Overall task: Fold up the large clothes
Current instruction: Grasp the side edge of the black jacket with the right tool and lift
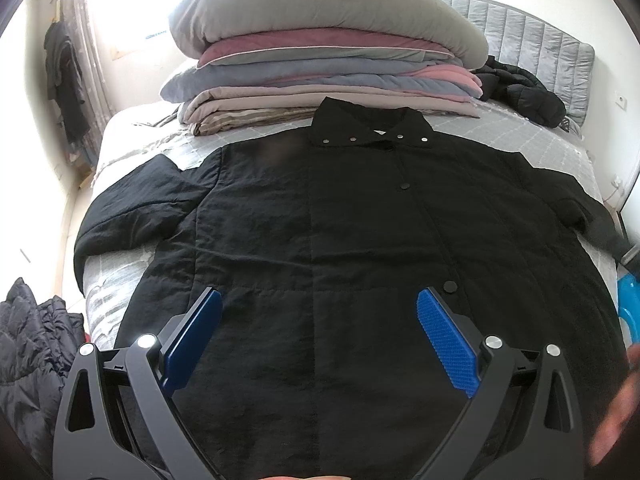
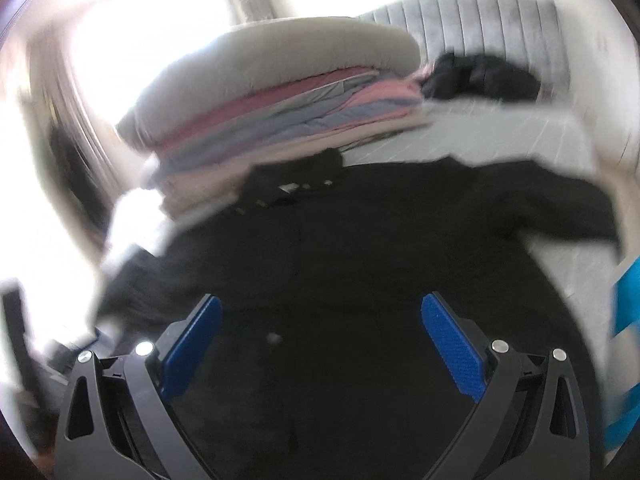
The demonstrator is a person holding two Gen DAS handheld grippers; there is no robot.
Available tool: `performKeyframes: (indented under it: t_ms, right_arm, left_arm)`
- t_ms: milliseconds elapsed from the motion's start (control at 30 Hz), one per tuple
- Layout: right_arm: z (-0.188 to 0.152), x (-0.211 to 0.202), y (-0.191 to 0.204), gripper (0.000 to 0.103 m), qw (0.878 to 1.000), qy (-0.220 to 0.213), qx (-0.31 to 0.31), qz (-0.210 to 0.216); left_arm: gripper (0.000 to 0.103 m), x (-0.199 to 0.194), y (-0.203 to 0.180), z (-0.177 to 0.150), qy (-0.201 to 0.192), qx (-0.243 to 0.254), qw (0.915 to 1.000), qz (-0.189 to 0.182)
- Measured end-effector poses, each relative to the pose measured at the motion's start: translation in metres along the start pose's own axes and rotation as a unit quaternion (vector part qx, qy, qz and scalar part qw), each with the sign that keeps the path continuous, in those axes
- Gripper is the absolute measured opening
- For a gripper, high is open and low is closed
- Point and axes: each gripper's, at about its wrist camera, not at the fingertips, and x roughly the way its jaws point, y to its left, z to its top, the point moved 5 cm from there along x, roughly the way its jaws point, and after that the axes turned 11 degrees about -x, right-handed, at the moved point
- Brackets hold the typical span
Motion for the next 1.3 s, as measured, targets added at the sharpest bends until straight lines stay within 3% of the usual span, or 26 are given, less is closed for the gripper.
performKeyframes:
  t_ms: [100,133,200,333,400,467,800,1000,1100,1200,1267,1300]
  right_arm:
    - [0.016,-0.013,-0.059,0.097,0.992,-0.014,0.108,0.06]
    - [0.019,-0.016,-0.087,0.097,0.985,-0.021,0.154,0.078]
    - [0.018,-0.019,-0.147,0.097,0.961,-0.031,0.256,0.101]
    - [0.012,-0.018,-0.235,0.097,0.926,-0.051,0.356,0.115]
    - [-0.003,-0.01,-0.276,0.097,0.892,-0.056,0.428,0.132]
    - [-0.011,-0.007,-0.302,0.097,0.877,-0.064,0.459,0.13]
    - [-0.034,0.031,-0.374,0.097,0.867,-0.05,0.494,0.047]
    - [-0.026,0.041,-0.416,0.097,0.861,-0.085,0.501,0.024]
    - [-0.026,0.047,-0.434,0.097,0.844,-0.11,0.524,0.023]
    - [-0.019,0.046,-0.449,0.097,0.844,-0.14,0.517,0.021]
    - [-0.019,0.047,-0.456,0.088,0.845,-0.154,0.513,0.016]
    - [-0.019,0.047,-0.459,0.077,0.848,-0.156,0.506,0.012]
  left_arm:
    - [0.094,0.002,0.007,0.002,0.003,-0.009,1.0,-0.001]
    - [0.094,0.002,0.01,0.003,0.004,-0.013,0.9999,-0.001]
    - [0.094,0.002,0.014,0.005,0.004,-0.018,0.9998,-0.002]
    - [0.094,0.003,0.022,0.008,0.009,-0.024,0.9997,-0.003]
    - [0.094,0.003,0.025,0.009,0.012,-0.026,0.9996,-0.002]
    - [0.094,0.004,0.028,0.01,0.014,-0.028,0.9995,-0.004]
    - [0.094,0.017,0.026,0.014,0.032,-0.028,0.9991,-0.01]
    - [0.094,0.03,0.026,0.013,0.045,-0.029,0.9985,-0.003]
    - [0.094,0.037,0.025,0.012,0.052,-0.028,0.9983,0.003]
    - [0.094,0.043,0.025,0.011,0.055,-0.025,0.9982,0.008]
    - [0.094,0.046,0.026,0.011,0.056,-0.024,0.9981,0.011]
    - [0.094,0.048,0.027,0.012,0.057,-0.024,0.9979,0.014]
